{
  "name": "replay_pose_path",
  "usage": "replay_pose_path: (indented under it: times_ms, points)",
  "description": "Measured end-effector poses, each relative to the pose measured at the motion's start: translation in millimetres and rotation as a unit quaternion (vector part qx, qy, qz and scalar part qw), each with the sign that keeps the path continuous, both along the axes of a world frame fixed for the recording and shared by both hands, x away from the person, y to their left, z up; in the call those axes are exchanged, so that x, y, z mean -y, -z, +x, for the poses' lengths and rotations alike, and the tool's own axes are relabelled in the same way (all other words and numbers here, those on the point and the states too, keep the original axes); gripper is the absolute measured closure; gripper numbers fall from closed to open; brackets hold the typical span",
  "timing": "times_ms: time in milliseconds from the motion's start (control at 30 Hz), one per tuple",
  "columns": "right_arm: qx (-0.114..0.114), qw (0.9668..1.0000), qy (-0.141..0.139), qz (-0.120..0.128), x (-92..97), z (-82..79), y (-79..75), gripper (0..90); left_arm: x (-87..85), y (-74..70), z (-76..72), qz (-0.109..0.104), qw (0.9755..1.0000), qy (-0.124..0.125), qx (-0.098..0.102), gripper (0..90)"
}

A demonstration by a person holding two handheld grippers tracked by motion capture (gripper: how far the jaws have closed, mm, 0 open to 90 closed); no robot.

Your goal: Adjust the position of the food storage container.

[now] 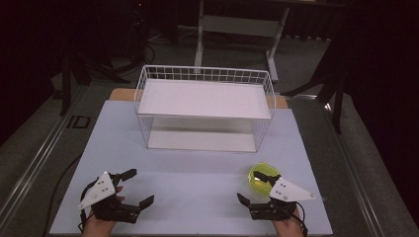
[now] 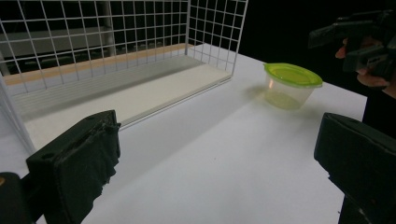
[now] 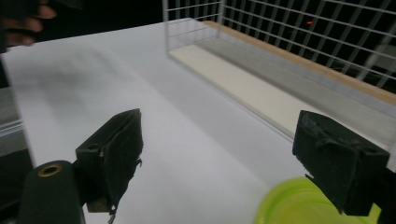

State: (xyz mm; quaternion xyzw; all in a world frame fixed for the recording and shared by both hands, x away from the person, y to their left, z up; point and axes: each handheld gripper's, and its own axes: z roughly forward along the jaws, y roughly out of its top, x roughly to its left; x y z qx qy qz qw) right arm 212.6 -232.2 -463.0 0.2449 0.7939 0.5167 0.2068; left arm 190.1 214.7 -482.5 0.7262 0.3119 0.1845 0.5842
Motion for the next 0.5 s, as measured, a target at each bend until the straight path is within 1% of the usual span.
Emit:
replay_pose_path:
  times_ms: [33,100,133,167,233,300,333,367,400,433,467,500]
  points:
    - [0.0,1.0,0.0,0.0,0.0,0.0,0.0,15.9,0.0,-0.2,-0.1,0.002,1.0,-0.001,0.001,1.2]
    - [-0.013,0.9998,-0.013,0.008,-3.0,-1.2,-0.9,15.2,-0.1,-0.5,-0.3,0.0,1.0,0.0,0.002,1.2]
    - [-0.015,0.9996,-0.02,0.011,-4.3,-1.8,-1.6,15.2,0.1,-0.7,-0.6,0.0,1.0,-0.001,0.004,1.3]
    - [-0.012,0.9993,-0.035,0.01,-8.2,-3.6,-5.1,15.1,0.2,-0.9,-0.8,0.0,1.0,-0.001,0.004,1.2]
    - [-0.011,0.9992,-0.038,0.011,-9.3,-4.2,-6.7,14.5,0.1,-1.0,-1.1,-0.002,1.0,0.0,0.004,1.2]
    - [-0.009,0.9987,-0.044,0.024,-11.0,-6.7,-12.1,13.6,0.3,-1.1,-1.1,-0.002,1.0,0.001,0.005,1.2]
    - [0.002,0.9985,-0.046,0.028,-13.3,-9.4,-19.9,13.0,0.5,-0.9,-1.0,-0.003,1.0,0.0,0.005,1.2]
    - [0.002,0.9985,-0.046,0.028,-13.3,-9.4,-19.9,13.0,0.7,-0.8,-0.9,-0.003,1.0,0.0,0.005,1.2]
    - [0.01,0.9985,-0.042,0.032,-14.4,-9.8,-26.4,12.1,0.8,-0.6,-0.7,-0.003,1.0,0.0,0.005,1.2]
    - [0.01,0.9985,-0.042,0.032,-14.4,-9.8,-26.4,12.1,0.7,-0.4,-0.4,-0.004,1.0,0.0,0.004,1.2]
    - [0.009,0.9982,-0.043,0.041,-14.3,-8.6,-29.7,11.4,0.7,-0.2,-0.2,-0.002,1.0,-0.001,0.004,1.2]
    - [0.013,0.9979,-0.039,0.051,-14.0,-7.8,-32.7,11.4,0.7,0.0,0.1,-0.001,1.0,-0.001,0.004,1.2]
